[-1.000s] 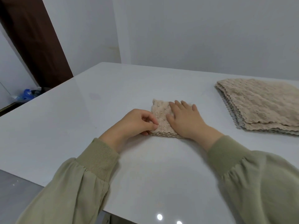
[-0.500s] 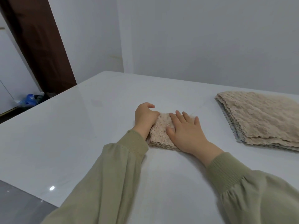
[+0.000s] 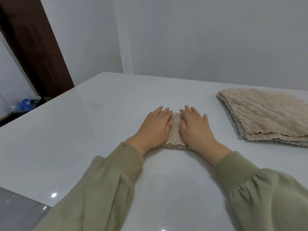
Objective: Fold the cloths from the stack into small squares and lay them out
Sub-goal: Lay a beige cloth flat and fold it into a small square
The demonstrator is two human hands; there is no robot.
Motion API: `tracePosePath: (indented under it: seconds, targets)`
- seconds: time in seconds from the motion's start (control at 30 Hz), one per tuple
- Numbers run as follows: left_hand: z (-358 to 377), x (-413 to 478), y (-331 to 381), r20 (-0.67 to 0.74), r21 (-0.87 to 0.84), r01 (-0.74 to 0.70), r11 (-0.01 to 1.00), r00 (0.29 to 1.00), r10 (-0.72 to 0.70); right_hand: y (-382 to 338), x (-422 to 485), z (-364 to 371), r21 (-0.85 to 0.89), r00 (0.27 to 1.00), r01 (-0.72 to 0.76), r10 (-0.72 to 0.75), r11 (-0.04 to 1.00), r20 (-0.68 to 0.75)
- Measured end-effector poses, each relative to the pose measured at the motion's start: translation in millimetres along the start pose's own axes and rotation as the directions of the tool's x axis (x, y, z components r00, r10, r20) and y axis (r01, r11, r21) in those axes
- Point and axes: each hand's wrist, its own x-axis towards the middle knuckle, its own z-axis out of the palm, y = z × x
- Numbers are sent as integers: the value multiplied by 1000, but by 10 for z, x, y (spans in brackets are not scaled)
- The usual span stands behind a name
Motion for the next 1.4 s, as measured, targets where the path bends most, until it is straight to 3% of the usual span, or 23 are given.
tracePosePath:
  seconds: [0.1, 0.23, 0.33, 0.47, 0.73, 0.9, 1.0, 1.17, 1.4]
  targets:
    - [60, 5, -31, 241, 132, 55, 990, 967, -86, 44, 23, 82, -84, 985, 1, 13, 996, 174]
    - [41, 26, -65, 296, 150, 66, 986, 949, -108, 156, 38, 46, -111, 977, -60, 81, 992, 197]
    - [56, -30, -76, 192, 104, 56, 993, 979, -75, 216, -12, 26, -81, 976, -78, 92, 994, 196]
    - [-37, -167, -93, 18, 83, -80, 993, 997, 78, 257, -135, -33, 65, 994, -106, 104, 992, 37]
    - [58, -282, 30, 71, 152, -343, 927, 939, 336, 259, -470, -139, 118, 999, -13, 17, 993, -33]
    - [52, -260, 2, 79, 166, -337, 927, 941, 328, 282, -618, -175, 92, 994, 98, -101, 991, 31]
    - [39, -246, -33, 91, 187, -328, 926, 944, 316, 299, -616, -188, 107, 996, 85, -86, 991, 3]
    - [-49, -300, -6, -63, 220, -426, 878, 892, 448, 246, -571, -168, 50, 997, 83, -83, 995, -5]
    - [-41, -336, -29, -46, 227, -443, 868, 885, 463, 183, -539, -174, 10, 998, 57, -57, 998, 29]
